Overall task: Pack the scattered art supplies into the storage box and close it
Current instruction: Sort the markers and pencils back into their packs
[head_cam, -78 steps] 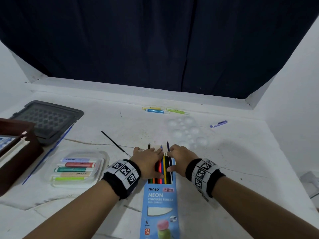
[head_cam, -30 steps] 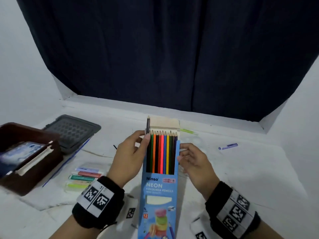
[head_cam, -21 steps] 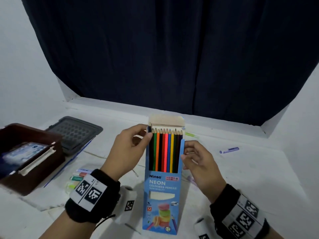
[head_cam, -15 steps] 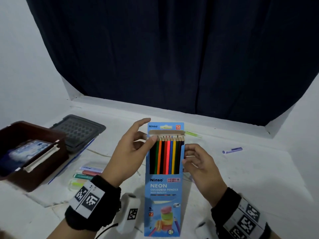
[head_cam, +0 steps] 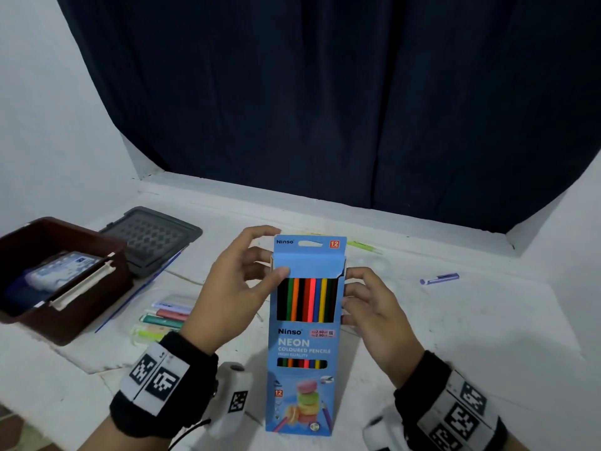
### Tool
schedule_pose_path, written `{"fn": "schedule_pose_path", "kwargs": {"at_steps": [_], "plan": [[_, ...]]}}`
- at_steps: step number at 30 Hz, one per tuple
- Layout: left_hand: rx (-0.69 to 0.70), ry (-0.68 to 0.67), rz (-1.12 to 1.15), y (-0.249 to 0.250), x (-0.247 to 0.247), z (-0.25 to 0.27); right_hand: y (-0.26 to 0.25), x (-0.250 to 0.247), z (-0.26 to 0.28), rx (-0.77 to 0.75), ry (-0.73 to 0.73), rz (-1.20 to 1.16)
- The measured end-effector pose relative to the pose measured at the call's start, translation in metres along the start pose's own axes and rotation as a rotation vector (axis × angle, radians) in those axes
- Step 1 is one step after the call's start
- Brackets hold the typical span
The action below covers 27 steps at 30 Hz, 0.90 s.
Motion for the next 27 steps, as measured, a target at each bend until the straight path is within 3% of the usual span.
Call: {"fn": "schedule_pose_path", "kwargs": {"at_steps": [6, 11, 17, 22, 27], "plan": [[0.151, -0.044, -0.134, 0.005, 0.017, 0.025, -0.024, -0.007, 0.013, -0.145, 0.030, 0.040], [0.124, -0.065, -0.207, -0.005, 0.017, 0.039, -0.025, -0.008, 0.022, -0.239, 0.015, 0.160], [0.086, -0.083, -0.286, -0.016, 0.011, 0.051, -0.007, -0.003, 0.023, -0.224, -0.002, 0.317], [0.085, -0.127, -0.291, -0.030, 0.009, 0.056, 0.007, 0.000, 0.022, -0.146, 0.036, 0.274], [0.219, -0.162, -0.354, -0.042, 0.010, 0.055, 0.022, 0.010, 0.029, -0.071, 0.020, 0.268]]}}
Point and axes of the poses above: each hand's wrist, its own z-axis away from the middle knuckle, its own x-axis out of the palm, y = z × x, the point moved 9 cm from there along -z, towards the middle knuckle, and after that the axes turned 2 degrees about y, right-handed, at the moved point
